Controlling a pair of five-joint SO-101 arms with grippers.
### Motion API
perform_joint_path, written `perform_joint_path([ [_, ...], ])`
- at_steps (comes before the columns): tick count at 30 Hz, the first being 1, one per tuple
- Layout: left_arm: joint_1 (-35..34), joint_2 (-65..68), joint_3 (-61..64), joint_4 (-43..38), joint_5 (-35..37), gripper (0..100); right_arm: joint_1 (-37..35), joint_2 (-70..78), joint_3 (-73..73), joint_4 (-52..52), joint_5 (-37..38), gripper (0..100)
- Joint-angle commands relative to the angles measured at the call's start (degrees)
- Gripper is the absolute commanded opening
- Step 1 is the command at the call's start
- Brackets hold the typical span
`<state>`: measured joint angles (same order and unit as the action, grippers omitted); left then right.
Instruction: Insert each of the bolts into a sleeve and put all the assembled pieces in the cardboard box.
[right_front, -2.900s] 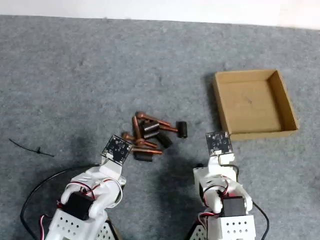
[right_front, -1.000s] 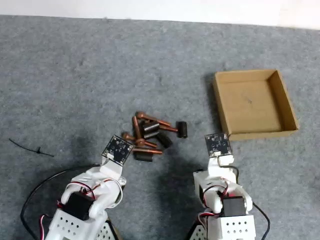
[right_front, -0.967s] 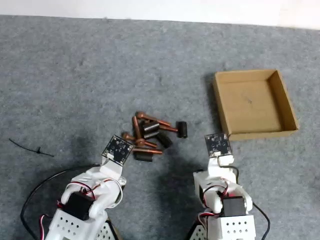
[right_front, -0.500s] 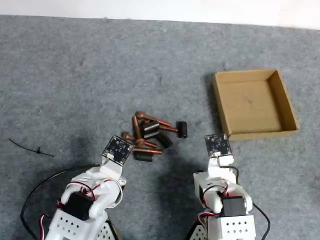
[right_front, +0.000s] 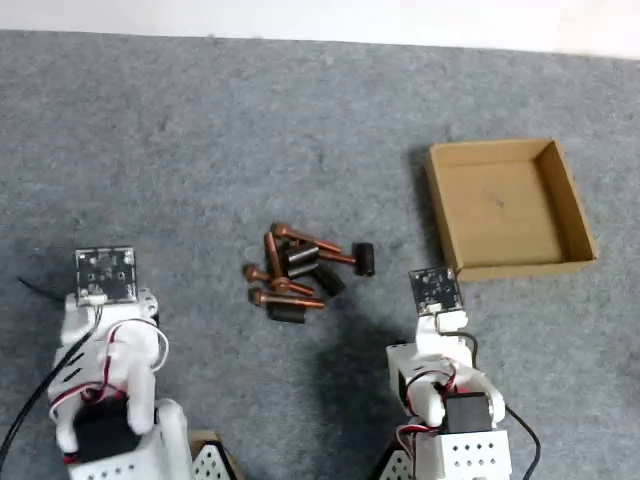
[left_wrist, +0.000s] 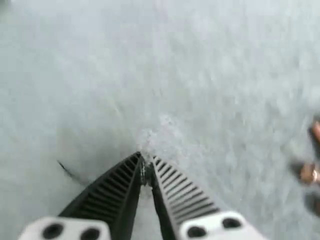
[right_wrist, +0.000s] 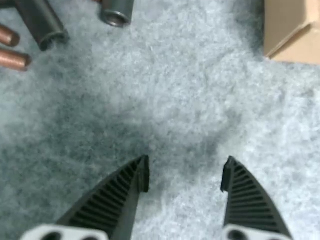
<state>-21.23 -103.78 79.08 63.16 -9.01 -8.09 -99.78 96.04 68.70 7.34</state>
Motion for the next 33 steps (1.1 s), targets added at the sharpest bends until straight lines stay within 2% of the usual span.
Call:
perform_joint_path([
  [1,3.82,0.04,-10.95,-1.93,0.35,1,0.48,-0.48,6.99,-1.01,-0.18,22.4],
  [4,8.48,2.86,-16.75,-1.93,0.18,1,0.48,-0.48,6.99,-1.01,-0.18,22.4],
  [6,10.68,9.27,-21.23,-1.93,0.44,1,0.48,-0.48,6.99,-1.01,-0.18,22.4],
  [12,20.35,43.74,-33.45,-1.93,0.62,1,0.48,-0.48,6.99,-1.01,-0.18,22.4],
  [16,22.99,58.51,-36.97,-2.81,9.85,1,0.48,-0.48,6.99,-1.19,-0.18,22.4],
  [18,22.99,60.70,-35.82,-6.07,11.08,1,1.19,-0.48,6.99,-1.63,-0.18,22.4],
  [21,22.99,60.70,-28.00,-13.80,13.36,1,7.43,-0.48,7.08,-2.86,-0.18,22.4],
  [24,22.99,60.35,-14.73,-28.40,14.42,1,15.52,-0.48,6.99,-4.09,-0.18,22.4],
  [26,22.55,59.91,-10.51,-37.10,13.71,1,19.47,-0.48,5.93,-7.08,0.00,22.4],
  [28,21.85,58.95,-10.42,-36.48,13.98,1,21.93,-0.48,3.91,-8.48,1.67,22.4],
  [30,21.76,57.89,-10.59,-35.08,13.89,1,24.57,-0.48,0.75,-8.40,7.30,22.4],
  [33,21.85,56.84,-10.24,-34.90,13.89,1,23.78,-0.04,-8.57,-5.85,6.77,22.4],
])
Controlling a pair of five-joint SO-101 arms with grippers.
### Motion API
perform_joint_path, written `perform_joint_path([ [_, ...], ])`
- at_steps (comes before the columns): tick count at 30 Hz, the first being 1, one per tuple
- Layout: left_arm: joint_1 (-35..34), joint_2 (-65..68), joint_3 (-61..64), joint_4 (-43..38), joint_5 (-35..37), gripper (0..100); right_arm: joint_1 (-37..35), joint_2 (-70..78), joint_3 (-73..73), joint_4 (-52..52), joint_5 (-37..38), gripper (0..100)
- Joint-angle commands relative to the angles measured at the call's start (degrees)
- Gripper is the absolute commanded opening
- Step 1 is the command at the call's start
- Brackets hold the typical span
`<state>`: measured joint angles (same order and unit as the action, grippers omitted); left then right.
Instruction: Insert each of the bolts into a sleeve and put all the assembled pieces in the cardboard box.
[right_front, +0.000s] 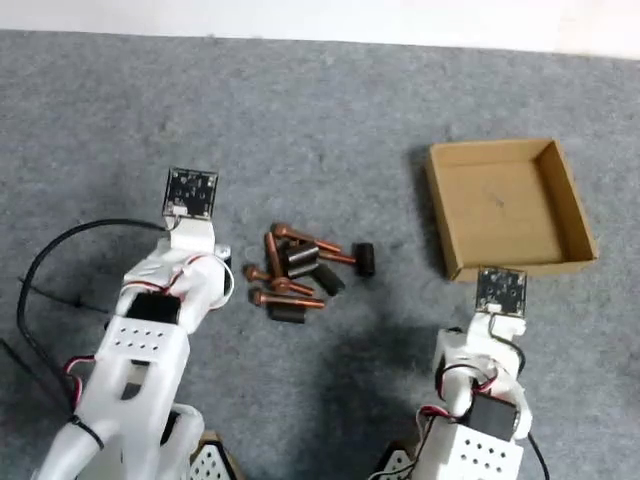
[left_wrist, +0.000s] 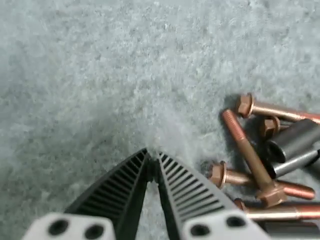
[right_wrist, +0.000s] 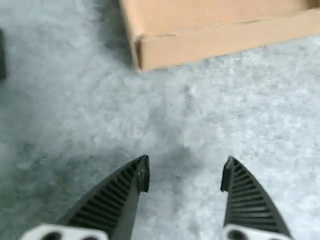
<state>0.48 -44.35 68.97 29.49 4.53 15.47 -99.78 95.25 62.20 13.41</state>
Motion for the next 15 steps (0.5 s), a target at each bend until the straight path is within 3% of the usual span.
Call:
perform_joint_path([
  [1,0.13,-2.68,-0.13,-1.23,0.35,1,-1.63,0.13,-12.00,2.15,0.62,22.4],
  [7,0.13,-2.68,-0.04,-1.32,0.09,1,-26.68,12.00,-28.00,6.64,2.81,22.4],
  [15,0.13,-2.59,0.40,-1.32,0.00,1,-38.73,54.46,-46.55,-6.64,-9.05,22.5],
])
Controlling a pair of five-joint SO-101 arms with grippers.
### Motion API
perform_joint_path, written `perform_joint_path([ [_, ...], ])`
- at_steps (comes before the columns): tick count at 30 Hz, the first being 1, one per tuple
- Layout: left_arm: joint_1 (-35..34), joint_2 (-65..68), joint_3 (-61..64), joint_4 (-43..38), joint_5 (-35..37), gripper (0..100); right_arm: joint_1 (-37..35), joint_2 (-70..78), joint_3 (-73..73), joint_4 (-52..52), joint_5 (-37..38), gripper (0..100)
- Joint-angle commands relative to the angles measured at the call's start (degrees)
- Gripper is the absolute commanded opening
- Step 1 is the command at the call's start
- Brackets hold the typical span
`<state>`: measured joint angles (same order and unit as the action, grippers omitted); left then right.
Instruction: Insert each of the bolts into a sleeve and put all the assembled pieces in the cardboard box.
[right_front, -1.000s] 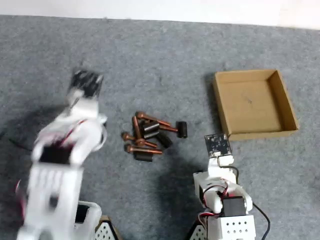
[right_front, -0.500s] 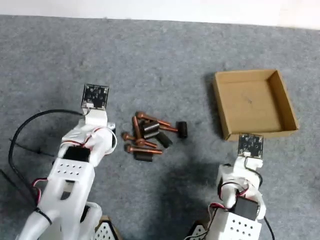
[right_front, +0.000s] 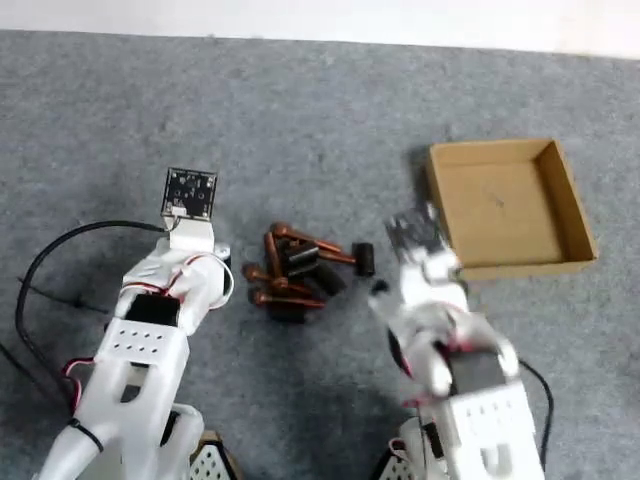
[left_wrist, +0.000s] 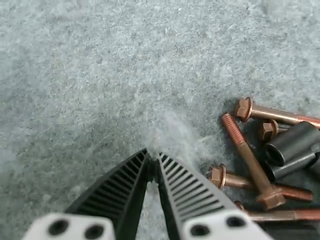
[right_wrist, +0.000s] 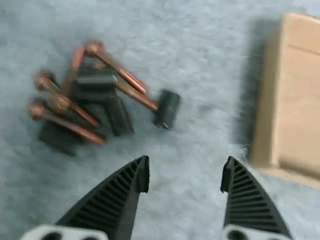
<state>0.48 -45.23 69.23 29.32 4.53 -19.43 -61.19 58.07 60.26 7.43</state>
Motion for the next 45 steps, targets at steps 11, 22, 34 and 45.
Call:
perform_joint_path([
  [11,0.40,-1.71,1.19,-2.81,0.00,1,-6.20,52.79,-24.57,-15.25,-11.52,22.4],
  [22,0.48,-1.80,1.19,-2.55,0.00,1,-2.07,58.68,-25.63,-15.43,-11.87,22.4],
  [34,0.40,-1.80,1.19,-2.55,0.00,1,-1.10,64.75,-22.73,-23.52,-11.87,22.4],
  [45,0.40,-1.80,1.19,-2.55,0.00,1,-1.01,66.95,-24.04,-23.16,-11.87,19.6],
])
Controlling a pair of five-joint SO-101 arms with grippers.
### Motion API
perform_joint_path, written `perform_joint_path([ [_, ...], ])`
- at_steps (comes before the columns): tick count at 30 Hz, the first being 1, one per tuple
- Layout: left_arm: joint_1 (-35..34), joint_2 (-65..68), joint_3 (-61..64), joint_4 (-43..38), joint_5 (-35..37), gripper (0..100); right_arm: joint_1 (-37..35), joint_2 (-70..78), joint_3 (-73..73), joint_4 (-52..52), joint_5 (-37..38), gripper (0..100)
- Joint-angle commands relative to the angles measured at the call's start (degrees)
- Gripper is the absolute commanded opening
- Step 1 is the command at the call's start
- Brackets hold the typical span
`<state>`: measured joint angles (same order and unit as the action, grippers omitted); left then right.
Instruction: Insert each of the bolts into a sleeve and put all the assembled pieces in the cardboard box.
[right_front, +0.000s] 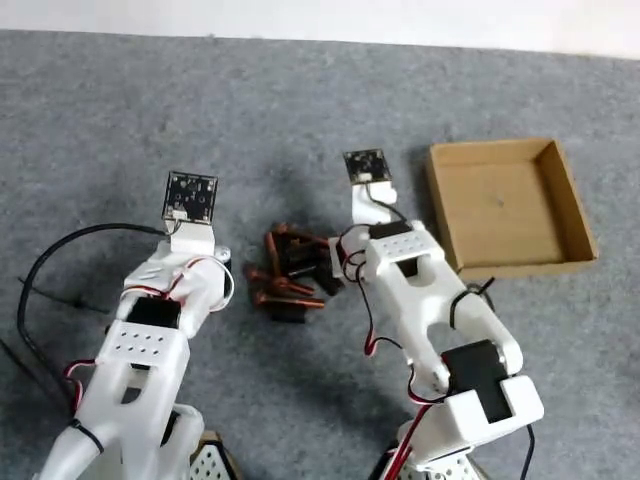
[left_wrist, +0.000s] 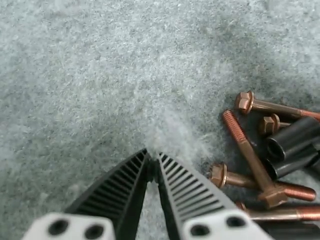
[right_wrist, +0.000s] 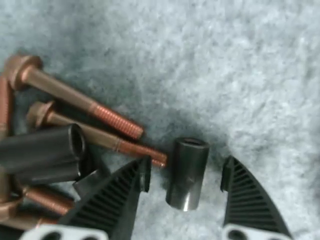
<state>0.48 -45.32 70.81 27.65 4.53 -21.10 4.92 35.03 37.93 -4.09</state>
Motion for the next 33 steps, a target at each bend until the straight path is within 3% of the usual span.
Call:
perform_joint_path([
  [1,0.40,-1.71,-0.40,-0.88,0.00,1,0.66,0.84,-1.01,-0.84,-0.35,17.0],
  [11,0.48,-1.71,-0.31,-0.88,0.00,1,5.32,0.84,-1.01,-0.84,-0.35,0.4],
  [20,0.40,-1.71,-0.31,-0.88,0.00,1,6.11,-0.48,-1.01,-0.31,0.09,0.5],
  [25,0.40,-1.71,-0.31,-0.88,0.00,1,6.11,-12.35,4.18,-0.40,0.09,0.5],
  [33,0.22,-1.54,-0.75,-1.05,0.00,1,5.85,-34.77,25.19,-15.69,0.18,0.5],
])
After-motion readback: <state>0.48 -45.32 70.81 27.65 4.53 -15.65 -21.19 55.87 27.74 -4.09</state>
